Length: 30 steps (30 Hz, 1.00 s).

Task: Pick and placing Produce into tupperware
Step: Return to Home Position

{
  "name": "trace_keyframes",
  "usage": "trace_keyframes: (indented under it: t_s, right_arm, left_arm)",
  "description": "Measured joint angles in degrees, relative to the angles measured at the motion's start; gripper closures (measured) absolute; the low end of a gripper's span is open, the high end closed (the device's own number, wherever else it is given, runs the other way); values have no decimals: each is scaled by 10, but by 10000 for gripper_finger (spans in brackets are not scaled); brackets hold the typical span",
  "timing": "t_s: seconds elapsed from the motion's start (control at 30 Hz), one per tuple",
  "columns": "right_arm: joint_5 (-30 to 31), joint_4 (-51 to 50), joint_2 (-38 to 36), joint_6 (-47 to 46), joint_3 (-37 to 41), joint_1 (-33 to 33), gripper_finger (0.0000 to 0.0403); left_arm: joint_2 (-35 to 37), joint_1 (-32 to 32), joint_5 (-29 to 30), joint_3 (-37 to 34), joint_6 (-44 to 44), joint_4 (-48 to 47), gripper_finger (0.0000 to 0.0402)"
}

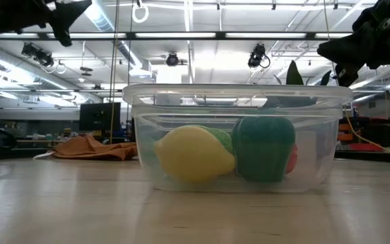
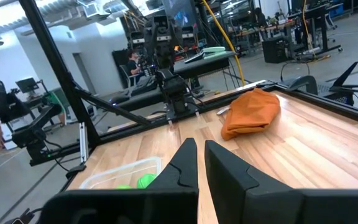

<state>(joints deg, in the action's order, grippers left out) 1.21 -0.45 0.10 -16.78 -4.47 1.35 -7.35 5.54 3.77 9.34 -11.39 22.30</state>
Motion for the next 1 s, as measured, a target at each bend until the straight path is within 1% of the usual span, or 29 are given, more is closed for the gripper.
trace_keyframes:
  t_s: [0.07, 0.27, 0.63, 0.87, 1.0]
  right_arm:
    - [0, 0, 0, 0, 0, 0, 403]
    - [0, 0, 0, 0, 0, 0, 403]
    - [0, 0, 0, 0, 0, 0, 403]
    - [0, 0, 0, 0, 0, 0, 403]
    - [0, 0, 0, 0, 0, 0, 403]
  left_arm:
    - [0, 0, -2, -18, -5, 14, 230]
    - [0, 0, -3, -53, -34, 14, 230]
    - [0, 0, -37, -85, -60, 21, 230]
    - [0, 0, -41, -88, -56, 22, 230]
    - [-1, 0, -41, -88, -56, -28, 230]
